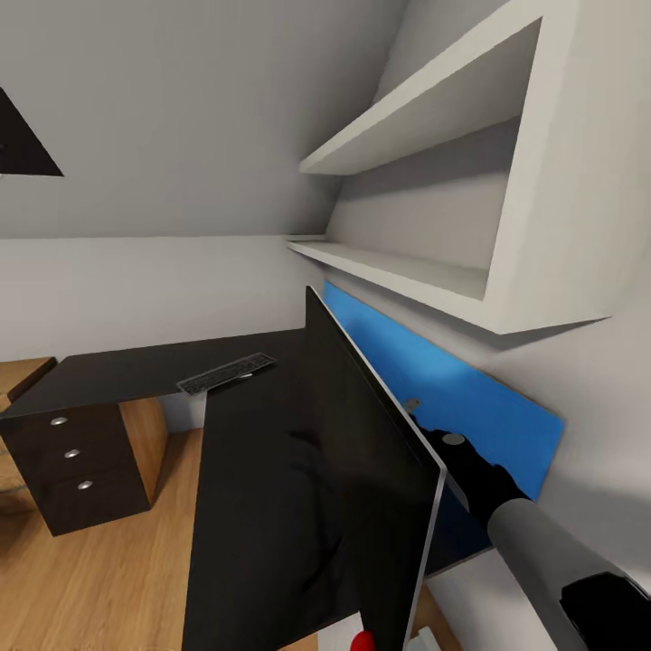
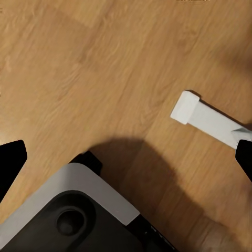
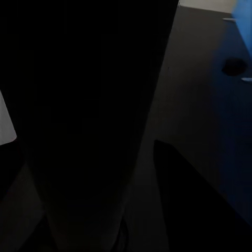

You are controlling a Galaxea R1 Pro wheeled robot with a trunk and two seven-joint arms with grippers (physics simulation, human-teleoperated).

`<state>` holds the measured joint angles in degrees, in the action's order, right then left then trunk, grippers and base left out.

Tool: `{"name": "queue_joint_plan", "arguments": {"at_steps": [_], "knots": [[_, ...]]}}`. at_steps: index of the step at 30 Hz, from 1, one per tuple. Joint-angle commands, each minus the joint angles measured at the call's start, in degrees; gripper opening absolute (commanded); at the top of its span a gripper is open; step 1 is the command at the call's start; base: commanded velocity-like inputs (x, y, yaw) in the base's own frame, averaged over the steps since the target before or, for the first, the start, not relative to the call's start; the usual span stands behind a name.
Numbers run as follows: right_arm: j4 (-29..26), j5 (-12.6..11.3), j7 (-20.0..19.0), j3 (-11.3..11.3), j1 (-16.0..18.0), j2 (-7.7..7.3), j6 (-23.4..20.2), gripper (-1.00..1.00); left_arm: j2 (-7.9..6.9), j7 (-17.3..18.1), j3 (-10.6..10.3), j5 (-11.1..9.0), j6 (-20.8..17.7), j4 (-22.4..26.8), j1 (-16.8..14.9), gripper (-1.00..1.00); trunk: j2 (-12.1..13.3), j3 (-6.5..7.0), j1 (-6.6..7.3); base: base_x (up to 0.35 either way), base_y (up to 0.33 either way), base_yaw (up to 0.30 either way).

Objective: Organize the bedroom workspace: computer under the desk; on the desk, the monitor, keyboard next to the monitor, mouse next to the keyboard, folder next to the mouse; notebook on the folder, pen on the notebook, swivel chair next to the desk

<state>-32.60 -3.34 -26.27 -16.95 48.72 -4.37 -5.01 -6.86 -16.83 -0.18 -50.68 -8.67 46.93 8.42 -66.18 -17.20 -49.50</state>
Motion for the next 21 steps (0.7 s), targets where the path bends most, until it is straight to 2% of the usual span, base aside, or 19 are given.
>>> {"name": "queue_joint_plan", "arguments": {"at_steps": [1,12,16,21], "knots": [[-0.21,-0.98,-0.03,-0.02,0.06,-0.05,-0.52,-1.0,-0.03,-0.32,-0.02,-0.37,-0.26,0.18,0.02,1.0,-0.05,-0.05,0.0,0.0,-0.033,0.176],[-0.21,-0.97,0.02,-0.02,0.06,0.01,-0.53,-1.0,-0.08,-0.3,0.02,-0.38,-0.3,0.18,0.02,1.0,-0.05,-0.05,0.0,0.0,-0.01,0.212],[-0.19,-0.99,0.06,-0.02,0.06,-0.01,-0.53,-1.0,-0.04,-0.35,0.01,-0.38,-0.3,0.18,0.02,1.0,-0.05,-0.05,0.0,0.0,-0.013,0.104],[-0.19,-1.03,0.08,-0.02,0.06,-0.02,-0.53,-1.0,0.0,-0.65,0.04,-0.38,-0.24,0.18,0.02,1.0,-0.05,-0.05,0.0,0.0,-0.195,0.031]]}}
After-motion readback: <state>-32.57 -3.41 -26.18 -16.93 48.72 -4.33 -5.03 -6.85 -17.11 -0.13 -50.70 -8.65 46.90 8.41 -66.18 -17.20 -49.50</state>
